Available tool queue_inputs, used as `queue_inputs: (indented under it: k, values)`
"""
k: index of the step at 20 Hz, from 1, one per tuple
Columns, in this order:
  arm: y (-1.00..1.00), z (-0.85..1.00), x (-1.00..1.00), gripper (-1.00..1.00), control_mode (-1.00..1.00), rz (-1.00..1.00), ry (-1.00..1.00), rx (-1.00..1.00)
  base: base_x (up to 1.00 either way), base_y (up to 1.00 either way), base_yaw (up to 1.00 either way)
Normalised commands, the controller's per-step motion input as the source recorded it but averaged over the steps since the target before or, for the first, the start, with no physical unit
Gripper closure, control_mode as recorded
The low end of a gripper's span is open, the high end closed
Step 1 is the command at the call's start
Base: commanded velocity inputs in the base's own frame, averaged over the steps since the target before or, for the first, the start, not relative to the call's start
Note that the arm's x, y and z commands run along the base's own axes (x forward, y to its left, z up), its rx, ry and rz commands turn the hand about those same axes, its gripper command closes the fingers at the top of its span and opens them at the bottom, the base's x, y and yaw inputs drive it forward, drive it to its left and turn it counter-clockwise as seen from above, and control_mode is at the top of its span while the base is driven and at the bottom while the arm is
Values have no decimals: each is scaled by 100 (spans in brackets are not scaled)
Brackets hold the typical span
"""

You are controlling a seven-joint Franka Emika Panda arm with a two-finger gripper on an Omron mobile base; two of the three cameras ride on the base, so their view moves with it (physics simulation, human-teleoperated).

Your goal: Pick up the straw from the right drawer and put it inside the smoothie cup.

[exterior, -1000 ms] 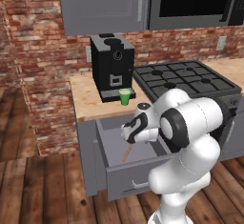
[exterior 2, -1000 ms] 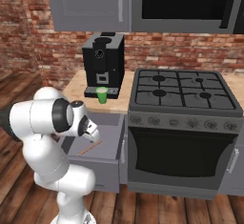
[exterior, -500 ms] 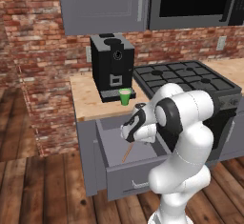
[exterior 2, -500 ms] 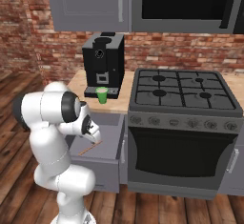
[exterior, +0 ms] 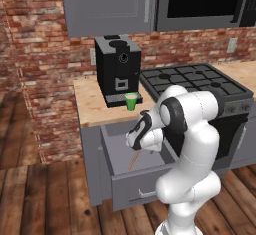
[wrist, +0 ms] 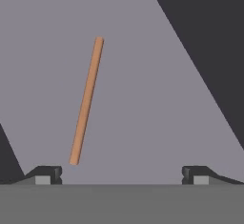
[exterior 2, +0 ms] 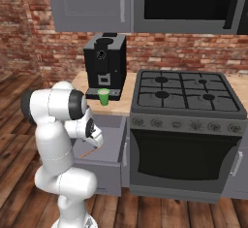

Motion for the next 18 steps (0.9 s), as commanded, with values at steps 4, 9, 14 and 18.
queue_inputs:
  k: [4,9,14,18]
  values:
    - [0,-28,0,-100,-100,-3,0,0,0,0,0]
    - [0,-19,7,-100,-100,-3,0,0,0,0,0]
    - [0,-13,16,-100,-100,-3,0,0,0,0,0]
    - [0,-12,20,-100,-100,-3,0,0,0,0,0]
